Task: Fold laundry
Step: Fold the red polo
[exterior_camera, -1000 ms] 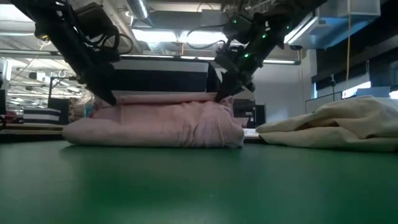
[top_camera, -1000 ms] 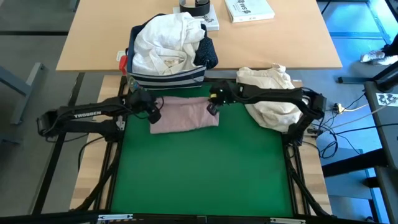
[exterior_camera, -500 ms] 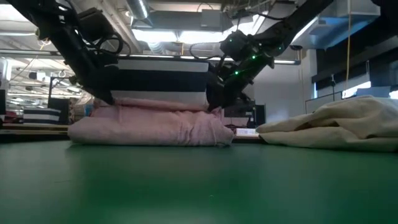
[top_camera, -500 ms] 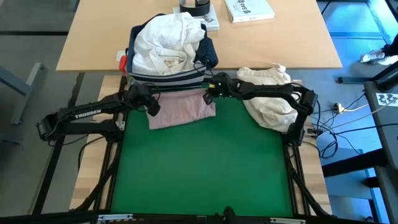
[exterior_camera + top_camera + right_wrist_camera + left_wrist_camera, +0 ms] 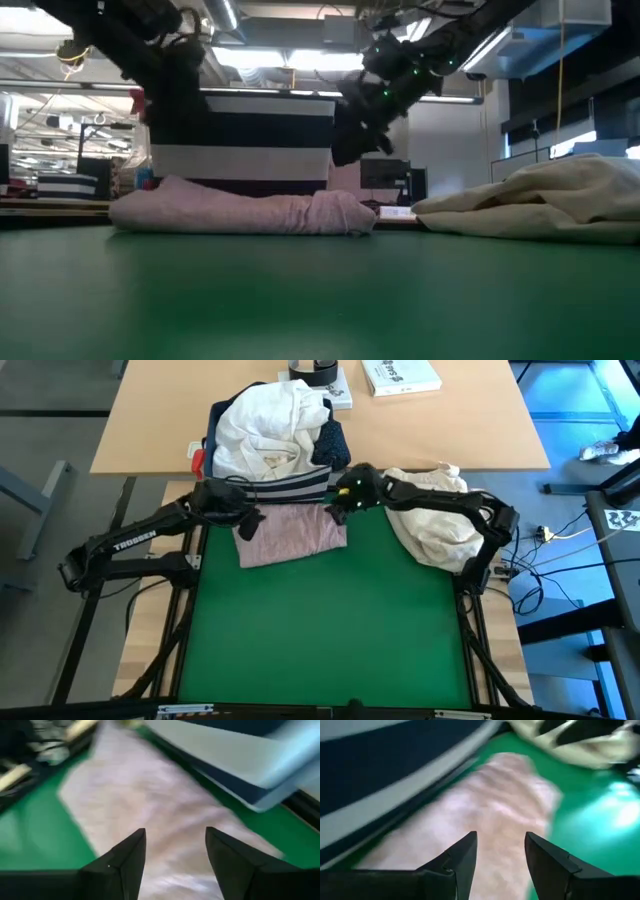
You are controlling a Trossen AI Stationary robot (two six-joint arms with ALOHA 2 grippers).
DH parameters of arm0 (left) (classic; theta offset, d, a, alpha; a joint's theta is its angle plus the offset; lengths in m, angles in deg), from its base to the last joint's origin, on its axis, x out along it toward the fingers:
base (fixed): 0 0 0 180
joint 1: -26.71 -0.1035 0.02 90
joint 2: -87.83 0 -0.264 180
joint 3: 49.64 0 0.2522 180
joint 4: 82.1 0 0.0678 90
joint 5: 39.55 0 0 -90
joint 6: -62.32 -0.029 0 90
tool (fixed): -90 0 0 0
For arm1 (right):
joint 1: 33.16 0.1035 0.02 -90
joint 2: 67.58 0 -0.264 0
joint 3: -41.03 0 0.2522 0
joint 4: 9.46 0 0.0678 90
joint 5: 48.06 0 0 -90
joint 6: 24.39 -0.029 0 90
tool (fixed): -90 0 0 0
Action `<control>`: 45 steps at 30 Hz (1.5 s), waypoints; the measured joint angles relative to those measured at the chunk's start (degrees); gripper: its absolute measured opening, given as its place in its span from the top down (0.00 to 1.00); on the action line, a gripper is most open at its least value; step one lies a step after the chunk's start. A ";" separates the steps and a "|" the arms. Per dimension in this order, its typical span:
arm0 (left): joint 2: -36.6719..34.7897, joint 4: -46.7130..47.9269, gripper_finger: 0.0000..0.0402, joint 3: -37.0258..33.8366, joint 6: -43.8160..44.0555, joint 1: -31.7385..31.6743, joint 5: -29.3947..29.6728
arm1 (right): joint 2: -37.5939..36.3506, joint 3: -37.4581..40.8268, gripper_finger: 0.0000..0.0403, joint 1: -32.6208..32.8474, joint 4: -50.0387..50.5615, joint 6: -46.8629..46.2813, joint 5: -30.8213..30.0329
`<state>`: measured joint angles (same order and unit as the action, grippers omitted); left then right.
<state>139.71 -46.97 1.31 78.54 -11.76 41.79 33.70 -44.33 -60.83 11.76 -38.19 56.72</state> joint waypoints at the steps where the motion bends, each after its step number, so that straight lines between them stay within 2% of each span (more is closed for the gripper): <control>1: 0.70 -1.24 0.60 -0.76 0.19 0.45 -0.74 | 0.54 0.25 0.49 0.93 -1.35 0.93 -0.71; 4: 3.96 -1.73 0.60 -4.34 0.23 1.60 -0.15 | 3.61 1.37 0.49 3.29 -3.38 2.55 -5.42; 9: 10.51 -3.84 0.60 -9.96 0.57 2.63 2.98 | 9.77 1.64 0.49 4.98 -4.95 3.96 -8.07; 12: 13.51 -3.99 0.60 -12.27 4.89 2.77 7.02 | 11.68 1.67 0.49 5.27 -1.36 3.55 -11.45; 15: 14.59 -4.35 0.60 -13.71 8.09 2.87 6.18 | 11.50 1.57 0.49 5.14 1.87 3.74 -12.82; 21: 14.21 -2.37 0.60 -14.65 6.92 6.29 0.82 | 11.16 1.58 0.49 8.55 10.70 6.96 -10.59; 26: 14.21 -0.27 0.60 -14.65 4.65 12.05 0.63 | 10.05 2.84 0.49 14.11 15.93 11.34 -10.57; 30: 14.28 1.55 0.60 -13.62 4.57 14.31 -0.16 | 6.17 3.93 0.49 16.61 23.76 13.38 -10.00; 32: 14.12 4.30 0.60 -11.68 3.37 14.64 -0.40 | 2.65 4.01 0.49 16.69 25.27 15.21 -7.46; 35: 13.50 7.56 0.60 -7.15 0.32 14.67 -1.57 | -3.11 3.66 0.49 16.38 24.73 15.60 -3.13; 39: 12.01 8.55 0.60 -3.08 -4.23 14.65 -2.04 | -5.45 5.04 0.49 16.54 19.35 13.13 -2.11; 43: 11.81 6.50 0.60 -3.85 -7.76 14.65 -0.96 | -5.47 10.91 0.49 18.05 9.89 9.78 -1.19; 45: 12.24 4.94 0.60 -5.70 -8.05 14.65 -1.29 | -5.43 15.49 0.49 19.17 2.62 9.13 -3.18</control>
<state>151.95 -42.03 -4.38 70.49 2.89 40.50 28.27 -28.83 -41.66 14.39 -29.06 53.54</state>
